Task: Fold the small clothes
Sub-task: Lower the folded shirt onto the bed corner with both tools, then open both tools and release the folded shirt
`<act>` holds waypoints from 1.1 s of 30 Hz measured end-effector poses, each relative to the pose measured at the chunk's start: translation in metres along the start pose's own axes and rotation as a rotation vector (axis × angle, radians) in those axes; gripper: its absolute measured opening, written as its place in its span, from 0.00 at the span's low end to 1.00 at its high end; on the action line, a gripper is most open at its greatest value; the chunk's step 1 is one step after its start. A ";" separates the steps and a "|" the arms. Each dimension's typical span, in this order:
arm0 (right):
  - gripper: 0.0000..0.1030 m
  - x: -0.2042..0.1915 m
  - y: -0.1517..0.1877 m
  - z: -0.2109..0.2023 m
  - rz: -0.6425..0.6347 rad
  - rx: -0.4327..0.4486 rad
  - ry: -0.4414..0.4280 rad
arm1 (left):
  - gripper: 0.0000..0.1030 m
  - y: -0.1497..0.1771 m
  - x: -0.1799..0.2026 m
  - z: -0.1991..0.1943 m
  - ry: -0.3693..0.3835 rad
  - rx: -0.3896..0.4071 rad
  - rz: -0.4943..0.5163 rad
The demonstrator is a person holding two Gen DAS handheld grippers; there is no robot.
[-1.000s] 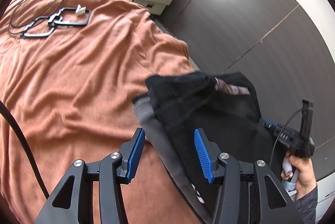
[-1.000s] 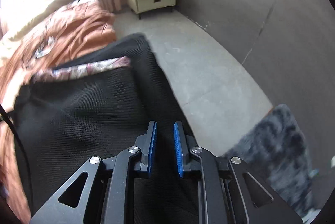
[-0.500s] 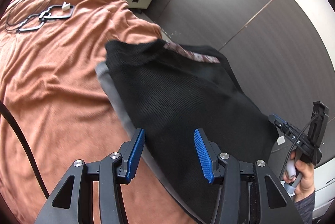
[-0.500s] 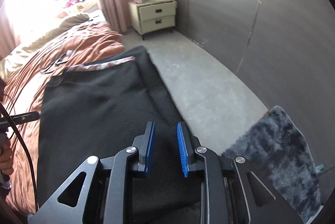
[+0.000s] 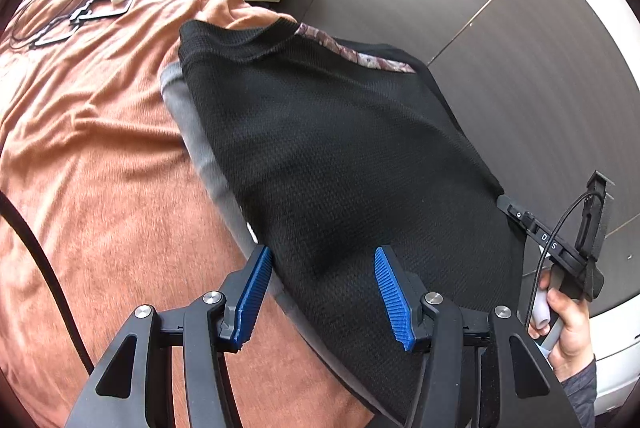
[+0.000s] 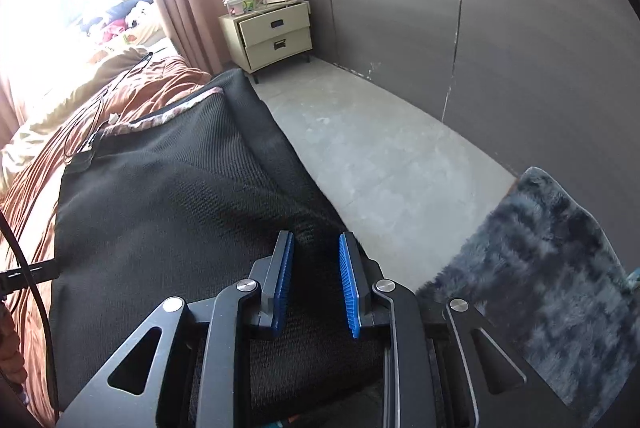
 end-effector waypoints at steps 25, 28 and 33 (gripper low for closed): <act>0.83 -0.051 0.040 -0.201 -0.024 0.095 -0.012 | 0.88 0.071 0.023 -0.179 -0.010 0.128 0.075; 0.91 -0.063 0.054 -0.233 -0.009 0.113 -0.032 | 0.99 0.081 0.025 -0.212 -0.016 0.166 0.090; 1.00 -0.079 0.077 -0.283 -0.025 0.153 -0.040 | 0.99 0.099 0.028 -0.258 -0.020 0.203 0.110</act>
Point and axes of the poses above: each gripper's, at about its wrist camera, not at the fingertips, and z roughly the way its jaws point, x to its right, y to its underside, the point moved 5 cm from there along z, roughly the way its jaws point, and after that the axes turned 3 degrees about y, right-handed, at the moved point
